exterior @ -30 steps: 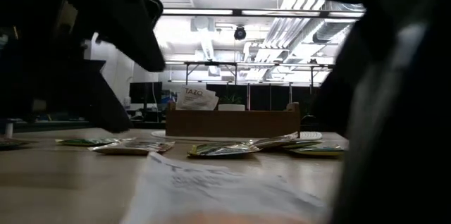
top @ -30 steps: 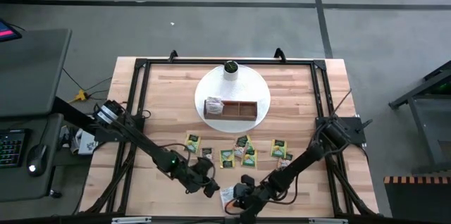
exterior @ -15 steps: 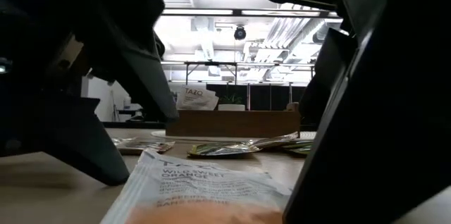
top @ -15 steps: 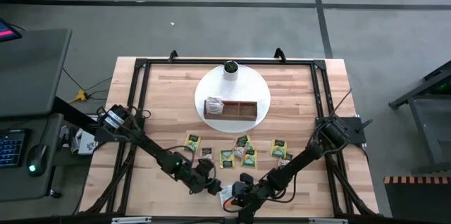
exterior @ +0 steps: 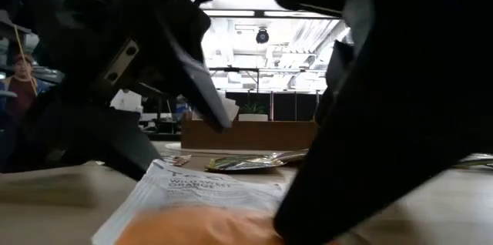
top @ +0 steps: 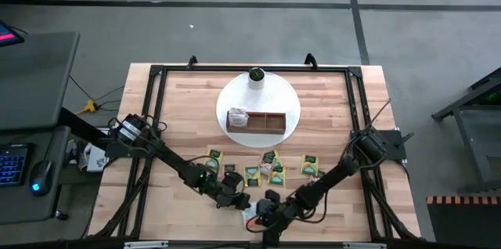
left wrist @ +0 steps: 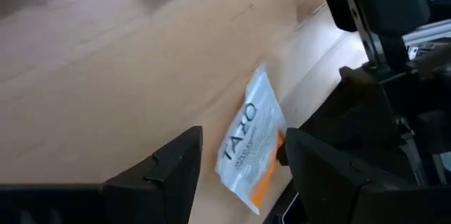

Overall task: Pick & Place Tea
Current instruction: Put the white tea bag into the left section of the wooden organizer

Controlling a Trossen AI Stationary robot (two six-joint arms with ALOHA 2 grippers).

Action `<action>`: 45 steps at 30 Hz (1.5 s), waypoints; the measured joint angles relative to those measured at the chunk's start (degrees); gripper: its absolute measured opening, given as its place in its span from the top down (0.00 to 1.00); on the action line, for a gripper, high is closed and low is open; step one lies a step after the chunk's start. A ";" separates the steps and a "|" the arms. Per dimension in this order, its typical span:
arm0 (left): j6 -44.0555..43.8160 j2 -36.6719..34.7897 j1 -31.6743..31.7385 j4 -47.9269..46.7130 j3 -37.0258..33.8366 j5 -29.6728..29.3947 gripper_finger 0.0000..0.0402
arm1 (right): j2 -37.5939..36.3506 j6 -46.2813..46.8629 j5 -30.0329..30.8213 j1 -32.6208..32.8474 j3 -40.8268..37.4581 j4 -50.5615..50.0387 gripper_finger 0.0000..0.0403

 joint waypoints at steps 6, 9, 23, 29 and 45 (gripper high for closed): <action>0.60 0.00 0.21 0.39 0.00 2.67 0.49 | 0.00 -0.17 -0.09 -0.29 -0.02 0.00 1.00; 0.59 0.54 0.11 0.68 0.02 3.15 0.49 | 0.00 -0.17 -0.13 -0.57 -0.04 0.02 1.00; 2.25 1.07 0.13 0.55 0.07 3.67 0.90 | 0.04 -0.12 -0.26 -1.36 -0.07 0.70 1.00; 5.22 1.07 0.11 0.39 0.07 3.98 0.99 | 0.04 -0.08 -0.57 -1.36 -0.07 0.76 1.00; 9.68 1.07 0.11 0.93 0.07 1.88 1.00 | -11.01 -5.70 2.45 -1.36 -0.23 -9.22 1.00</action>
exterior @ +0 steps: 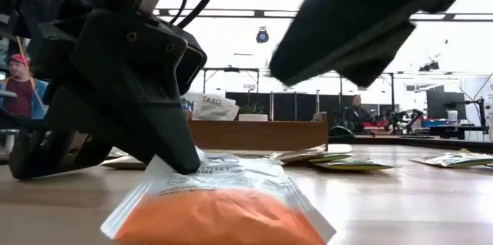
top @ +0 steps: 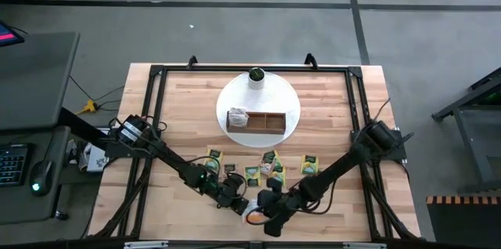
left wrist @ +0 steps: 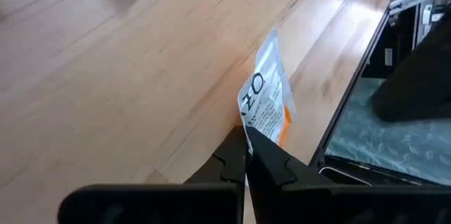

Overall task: Pick & Place Tea
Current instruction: Put the white tea bag into the left section of the wooden organizer

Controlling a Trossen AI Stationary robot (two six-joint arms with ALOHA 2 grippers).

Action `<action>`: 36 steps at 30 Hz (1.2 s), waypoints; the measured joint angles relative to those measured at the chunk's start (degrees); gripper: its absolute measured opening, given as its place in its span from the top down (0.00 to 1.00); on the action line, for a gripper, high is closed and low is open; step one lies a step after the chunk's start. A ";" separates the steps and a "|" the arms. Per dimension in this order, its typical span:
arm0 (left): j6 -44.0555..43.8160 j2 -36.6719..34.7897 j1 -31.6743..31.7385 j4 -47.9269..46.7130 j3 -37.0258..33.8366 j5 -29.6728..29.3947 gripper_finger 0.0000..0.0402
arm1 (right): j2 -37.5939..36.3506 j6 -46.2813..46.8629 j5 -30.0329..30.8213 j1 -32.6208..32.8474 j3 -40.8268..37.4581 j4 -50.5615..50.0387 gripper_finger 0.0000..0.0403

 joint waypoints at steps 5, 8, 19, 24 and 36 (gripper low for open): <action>4.44 -0.50 0.00 0.17 -0.03 0.01 1.00 | -6.45 -1.06 0.74 0.02 0.03 -4.73 1.00; 9.73 -3.06 0.17 -0.37 -0.19 -0.94 1.00 | -9.89 -1.46 2.86 0.41 0.10 -9.47 1.00; 32.48 -18.56 4.88 -21.04 -0.17 -11.43 1.00 | -15.59 -1.98 6.75 0.57 0.12 -17.23 1.00; 43.33 -24.86 8.41 -28.55 -0.14 -14.78 1.00 | -15.55 -0.78 6.59 0.59 0.12 -17.71 1.00; 62.37 -30.25 19.57 -42.28 0.10 -18.56 1.00 | -15.53 1.25 6.64 0.83 0.12 -18.30 1.00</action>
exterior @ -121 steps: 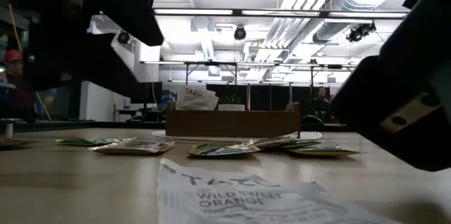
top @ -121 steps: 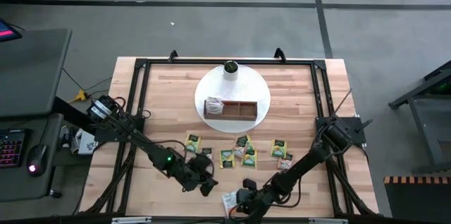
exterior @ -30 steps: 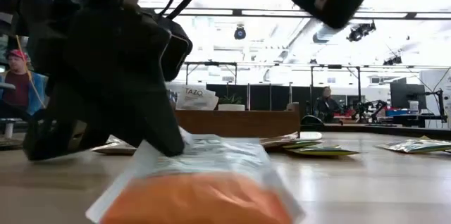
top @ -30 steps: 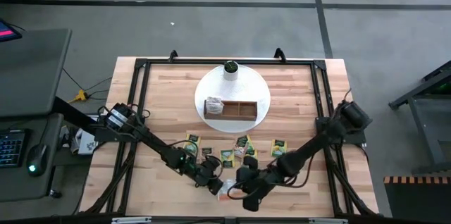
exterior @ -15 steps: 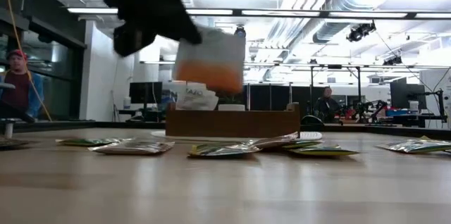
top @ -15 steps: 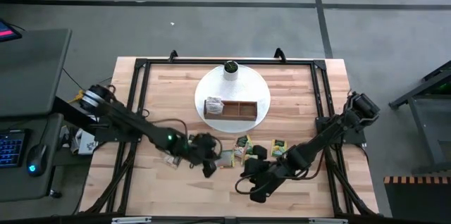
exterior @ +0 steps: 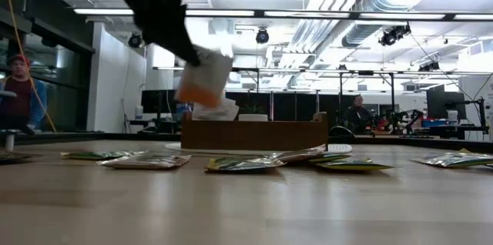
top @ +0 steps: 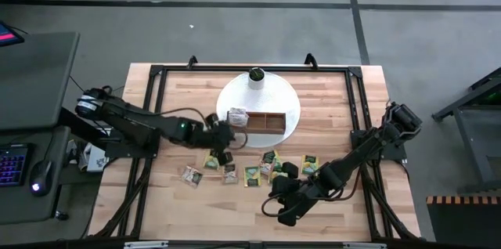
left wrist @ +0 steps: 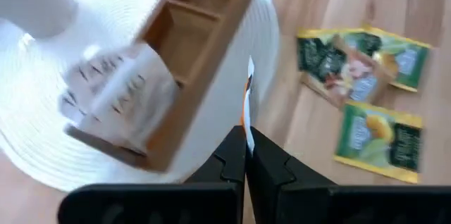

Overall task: Pick & Place Tea
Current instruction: Put the white tea bag into the left section of the wooden organizer

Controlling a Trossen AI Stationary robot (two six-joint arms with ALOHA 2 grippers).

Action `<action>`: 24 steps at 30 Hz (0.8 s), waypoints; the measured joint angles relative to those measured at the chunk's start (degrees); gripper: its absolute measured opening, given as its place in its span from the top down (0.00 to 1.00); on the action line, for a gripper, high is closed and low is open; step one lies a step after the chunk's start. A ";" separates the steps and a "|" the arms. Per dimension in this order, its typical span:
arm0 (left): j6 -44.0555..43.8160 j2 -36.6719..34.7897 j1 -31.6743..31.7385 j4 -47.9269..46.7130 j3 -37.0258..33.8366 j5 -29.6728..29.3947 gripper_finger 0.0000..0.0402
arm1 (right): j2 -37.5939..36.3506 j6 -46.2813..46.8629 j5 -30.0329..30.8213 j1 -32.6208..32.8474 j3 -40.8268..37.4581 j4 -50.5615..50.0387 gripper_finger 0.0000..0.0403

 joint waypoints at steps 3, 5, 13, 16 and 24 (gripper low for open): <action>3.42 0.07 3.64 -1.45 -0.21 2.08 1.00 | 0.00 0.31 0.00 0.00 0.02 0.00 1.00; 5.66 0.07 6.03 -0.37 -0.19 3.14 1.00 | 0.00 0.97 0.15 0.00 0.02 -0.01 1.00; 12.35 0.07 14.37 -0.04 -0.14 9.01 1.00 | 0.00 2.91 1.24 0.02 0.02 0.01 1.00; 14.30 0.07 16.63 1.21 -0.14 10.77 1.00 | 0.00 3.18 1.39 0.00 0.02 0.04 1.00; 15.83 0.09 21.60 4.30 -0.14 15.72 1.00 | 0.02 4.15 2.49 0.00 0.11 0.04 1.00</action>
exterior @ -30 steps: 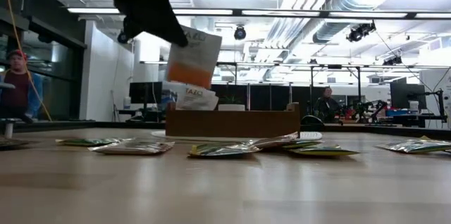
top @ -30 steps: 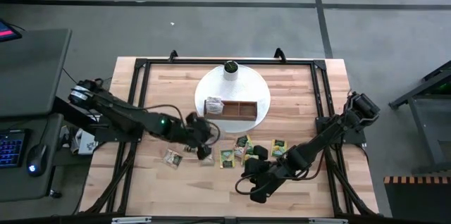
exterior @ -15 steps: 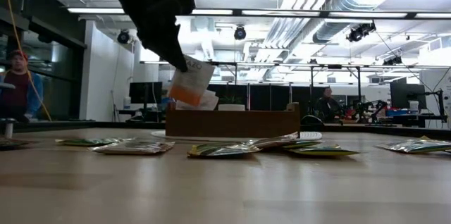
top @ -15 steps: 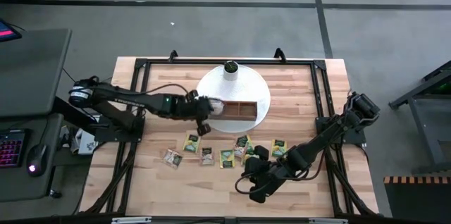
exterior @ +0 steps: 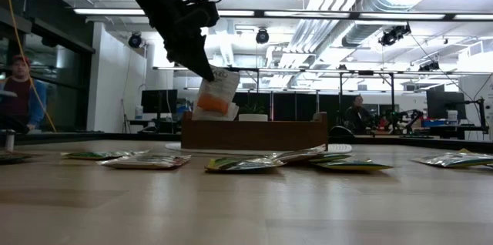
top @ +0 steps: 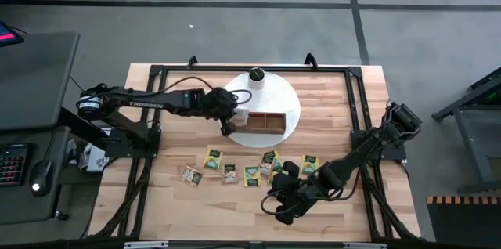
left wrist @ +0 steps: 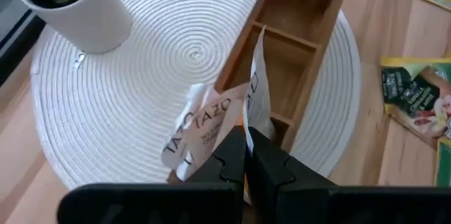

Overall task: Pick & Place Tea
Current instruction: Put the white tea bag into the left section of the wooden organizer

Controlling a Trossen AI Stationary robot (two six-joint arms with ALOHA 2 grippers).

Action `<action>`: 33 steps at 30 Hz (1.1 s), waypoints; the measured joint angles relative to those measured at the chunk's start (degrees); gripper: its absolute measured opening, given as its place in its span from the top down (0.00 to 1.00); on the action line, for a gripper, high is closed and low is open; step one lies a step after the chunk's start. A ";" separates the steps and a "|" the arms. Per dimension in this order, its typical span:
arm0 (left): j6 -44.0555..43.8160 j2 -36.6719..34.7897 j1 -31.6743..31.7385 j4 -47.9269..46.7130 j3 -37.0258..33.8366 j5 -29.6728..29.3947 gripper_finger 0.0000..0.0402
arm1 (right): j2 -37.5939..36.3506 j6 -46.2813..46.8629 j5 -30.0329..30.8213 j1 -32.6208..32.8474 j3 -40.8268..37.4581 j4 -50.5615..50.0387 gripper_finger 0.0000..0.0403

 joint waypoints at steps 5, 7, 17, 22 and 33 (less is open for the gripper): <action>1.25 1.75 0.46 0.29 0.04 1.91 1.00 | 0.00 0.17 0.55 0.00 0.00 -0.02 1.00; 1.25 2.57 0.44 0.75 0.04 2.28 1.00 | 0.00 0.36 0.58 -0.02 0.00 -0.01 1.00; 1.28 5.79 0.46 0.75 0.04 1.66 1.00 | 0.00 0.67 0.75 -0.02 0.00 0.00 1.00; 1.25 5.79 0.49 0.14 0.04 1.26 1.00 | 0.02 1.48 0.75 -0.02 0.00 -0.02 1.00; 1.25 5.79 0.46 -4.23 0.04 -0.31 0.99 | 0.02 1.46 0.75 -0.02 0.00 -0.02 1.00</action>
